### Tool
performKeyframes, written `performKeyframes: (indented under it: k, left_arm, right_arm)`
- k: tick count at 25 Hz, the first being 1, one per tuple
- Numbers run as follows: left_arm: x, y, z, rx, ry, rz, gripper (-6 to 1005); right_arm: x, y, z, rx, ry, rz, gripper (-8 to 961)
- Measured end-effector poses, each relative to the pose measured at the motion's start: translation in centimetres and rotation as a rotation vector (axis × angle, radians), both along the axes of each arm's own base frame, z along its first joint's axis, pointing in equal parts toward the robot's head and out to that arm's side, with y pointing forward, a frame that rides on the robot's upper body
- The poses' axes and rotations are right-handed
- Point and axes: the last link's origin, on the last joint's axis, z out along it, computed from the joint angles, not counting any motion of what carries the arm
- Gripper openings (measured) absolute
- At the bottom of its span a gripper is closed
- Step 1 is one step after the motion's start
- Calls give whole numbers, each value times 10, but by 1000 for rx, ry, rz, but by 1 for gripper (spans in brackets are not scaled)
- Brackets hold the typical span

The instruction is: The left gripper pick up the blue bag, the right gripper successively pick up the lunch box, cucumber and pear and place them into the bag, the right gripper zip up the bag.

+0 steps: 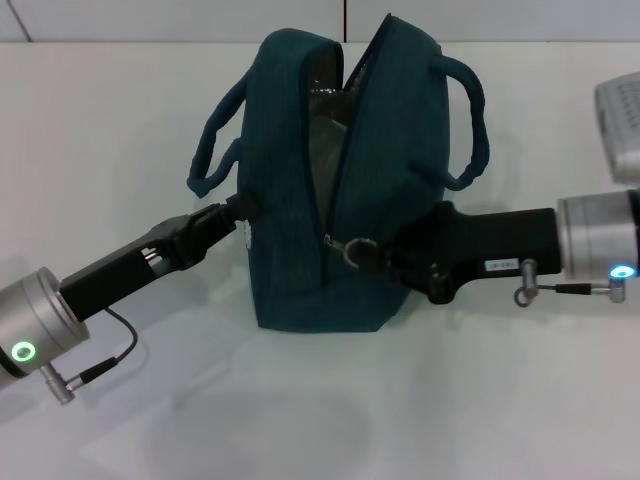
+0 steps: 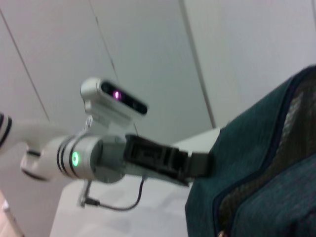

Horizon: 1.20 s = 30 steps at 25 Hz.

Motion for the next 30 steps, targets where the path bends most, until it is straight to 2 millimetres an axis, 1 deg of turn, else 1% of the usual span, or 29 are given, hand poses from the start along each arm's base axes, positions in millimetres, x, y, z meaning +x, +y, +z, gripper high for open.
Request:
performKeyframes:
  k: [5, 12, 16, 22, 27, 30]
  left_arm:
    - [0, 0, 0, 3, -2, 1, 168]
    - [0, 0, 0, 3, -2, 1, 170]
    - [1, 2, 0, 2, 1, -4, 172]
    - [2, 3, 1, 3, 9, -15, 174]
    - [2, 3, 4, 37, 28, -42, 176]
    - [3, 3, 6, 61, 42, -75, 318]
  right_arm:
    - [4, -2, 12, 23, 51, -10, 14]
    - [1, -2, 13, 38, 60, 12, 14]
    - [-5, -4, 15, 39, 85, 52, 14]
    - [-18, -7, 22, 55, 144, 132, 14]
    - [-23, -5, 26, 81, 171, 156, 14]
    - [-25, -3, 28, 102, 187, 160, 14]
